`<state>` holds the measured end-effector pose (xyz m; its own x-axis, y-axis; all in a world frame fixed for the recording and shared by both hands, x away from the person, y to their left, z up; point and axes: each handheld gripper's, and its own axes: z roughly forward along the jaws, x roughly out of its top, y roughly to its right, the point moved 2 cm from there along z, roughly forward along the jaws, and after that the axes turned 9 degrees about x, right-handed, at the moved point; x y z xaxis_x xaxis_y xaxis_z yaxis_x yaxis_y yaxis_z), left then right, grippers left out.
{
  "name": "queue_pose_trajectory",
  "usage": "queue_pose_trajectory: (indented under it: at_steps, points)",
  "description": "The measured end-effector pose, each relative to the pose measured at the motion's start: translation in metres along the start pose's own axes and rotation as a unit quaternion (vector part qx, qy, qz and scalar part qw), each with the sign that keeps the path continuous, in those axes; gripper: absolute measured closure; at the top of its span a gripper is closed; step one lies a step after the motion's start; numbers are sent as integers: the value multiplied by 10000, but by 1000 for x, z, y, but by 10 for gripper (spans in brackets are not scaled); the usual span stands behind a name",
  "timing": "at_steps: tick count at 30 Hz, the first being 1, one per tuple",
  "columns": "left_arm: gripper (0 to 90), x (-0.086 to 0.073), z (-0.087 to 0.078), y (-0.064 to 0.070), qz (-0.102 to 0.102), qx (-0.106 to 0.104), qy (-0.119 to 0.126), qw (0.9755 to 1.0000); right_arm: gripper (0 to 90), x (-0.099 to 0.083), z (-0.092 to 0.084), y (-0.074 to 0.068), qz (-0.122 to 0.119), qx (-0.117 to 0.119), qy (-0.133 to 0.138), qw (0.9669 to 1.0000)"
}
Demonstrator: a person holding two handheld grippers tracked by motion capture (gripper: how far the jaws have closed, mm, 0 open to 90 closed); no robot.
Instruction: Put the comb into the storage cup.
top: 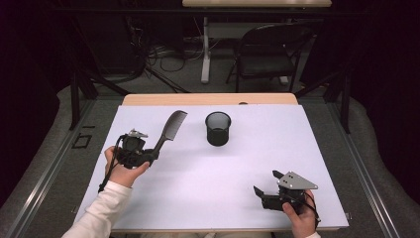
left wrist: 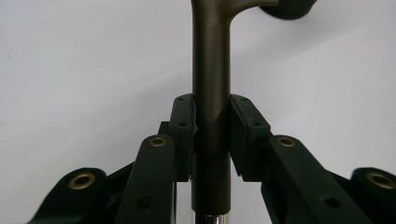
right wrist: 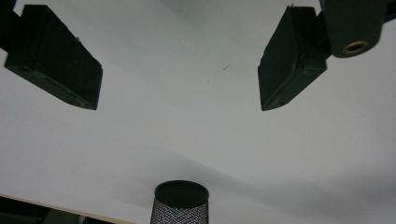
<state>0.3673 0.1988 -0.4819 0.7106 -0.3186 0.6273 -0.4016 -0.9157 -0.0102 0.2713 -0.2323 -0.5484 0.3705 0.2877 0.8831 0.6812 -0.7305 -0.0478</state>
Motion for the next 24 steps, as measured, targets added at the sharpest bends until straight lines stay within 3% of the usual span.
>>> queue_pose_trajectory:
  at_steps: [13,24]
  points:
    - [725,10,-10,11,-15,-165,572,9982,138,0,1,-1,4,-45,-1,10000]
    - [724,19,-12,30,29,-375,1148,9927,138,-1,-1,3,93,-195,28,9998]
